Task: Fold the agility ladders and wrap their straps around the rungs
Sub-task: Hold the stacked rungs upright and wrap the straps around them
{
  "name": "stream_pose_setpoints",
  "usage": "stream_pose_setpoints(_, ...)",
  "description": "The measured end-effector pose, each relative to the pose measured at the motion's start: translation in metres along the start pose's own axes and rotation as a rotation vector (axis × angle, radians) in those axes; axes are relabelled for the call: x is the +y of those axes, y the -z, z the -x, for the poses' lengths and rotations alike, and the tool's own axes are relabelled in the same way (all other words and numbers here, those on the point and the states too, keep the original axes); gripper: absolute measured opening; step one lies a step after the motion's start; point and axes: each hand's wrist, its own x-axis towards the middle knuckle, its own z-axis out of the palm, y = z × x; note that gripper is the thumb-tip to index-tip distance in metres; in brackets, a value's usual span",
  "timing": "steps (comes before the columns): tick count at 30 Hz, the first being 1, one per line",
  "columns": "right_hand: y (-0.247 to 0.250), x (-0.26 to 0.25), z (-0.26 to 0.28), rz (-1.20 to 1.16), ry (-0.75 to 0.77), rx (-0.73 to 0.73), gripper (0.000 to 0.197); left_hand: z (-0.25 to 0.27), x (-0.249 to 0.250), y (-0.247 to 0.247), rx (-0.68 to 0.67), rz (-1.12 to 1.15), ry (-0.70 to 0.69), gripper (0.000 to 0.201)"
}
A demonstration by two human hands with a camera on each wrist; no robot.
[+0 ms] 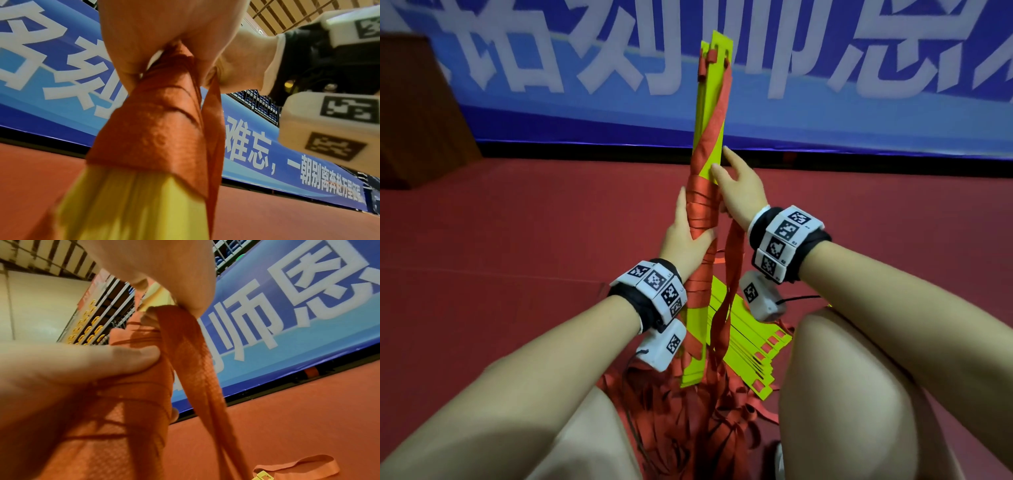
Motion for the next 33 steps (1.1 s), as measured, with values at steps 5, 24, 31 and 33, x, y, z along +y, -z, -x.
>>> stream_pose_setpoints(5,-0.009,-0.001,0.007,0.141,-0.022,-0.040,0.086,0.002,0.000,0.003,-0.041,-0.021,0.045,0.077)
stream_pose_setpoints(24,0.028,-0.018,0.000,-0.215,0.044,-0.235,0.059,-0.002,0.003,0.013,-0.138,0.375,-0.052,0.104)
stream_pose_setpoints(31,0.014,-0.001,-0.007,0.068,0.136,-0.035,0.068,-0.004,-0.002,0.003,-0.014,0.263,0.023,0.097)
stream_pose_setpoints(33,0.007,-0.001,-0.008,0.096,0.133,-0.031,0.061,-0.005,-0.002,0.003,0.019,0.206,0.032,0.098)
